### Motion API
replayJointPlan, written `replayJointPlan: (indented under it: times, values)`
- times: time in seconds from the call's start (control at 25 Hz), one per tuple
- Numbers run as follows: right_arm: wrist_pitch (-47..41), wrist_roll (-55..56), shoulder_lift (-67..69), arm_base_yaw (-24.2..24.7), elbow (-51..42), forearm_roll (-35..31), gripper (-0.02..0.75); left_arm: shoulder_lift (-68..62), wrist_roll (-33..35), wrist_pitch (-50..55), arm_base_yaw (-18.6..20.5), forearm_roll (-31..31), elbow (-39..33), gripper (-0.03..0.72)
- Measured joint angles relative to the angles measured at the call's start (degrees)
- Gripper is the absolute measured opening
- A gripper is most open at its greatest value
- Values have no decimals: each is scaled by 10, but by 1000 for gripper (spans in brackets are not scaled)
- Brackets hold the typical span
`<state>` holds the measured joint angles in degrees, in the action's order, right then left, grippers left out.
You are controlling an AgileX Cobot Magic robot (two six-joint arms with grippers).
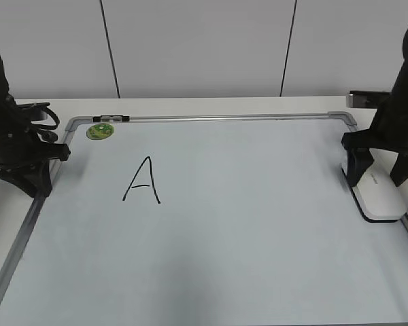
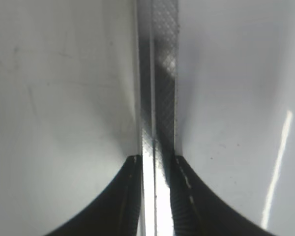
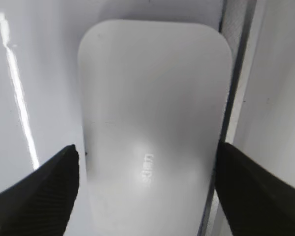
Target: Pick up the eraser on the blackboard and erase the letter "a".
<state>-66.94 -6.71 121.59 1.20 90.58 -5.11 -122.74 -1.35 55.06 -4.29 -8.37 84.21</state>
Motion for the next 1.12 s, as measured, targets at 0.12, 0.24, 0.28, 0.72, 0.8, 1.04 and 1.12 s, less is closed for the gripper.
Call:
replayJointPlan:
  times: [0.12,0.24,0.28,0.72,0.8,1.04,1.12]
  values:
    - [-18,7,-1,0,32,10,641,0,0,0,0,0,0,155]
    - [-19,18,-12,0,47,25,641,0,0,0,0,0,0,159]
    - [-20,21,-19,0,49,27,641,0,0,0,0,0,0,163]
    - [-27,37,-90,0,49,37,641,37,0,21,0,26,-2,626]
    - [-27,43,-96,0,49,37,641,60,0,41,0,37,-2,670]
    - [-29,98,-128,0,49,18,584,109,0,126,0,49,-2,625]
    - [-30,103,-137,0,49,-16,551,114,0,136,0,46,-2,571]
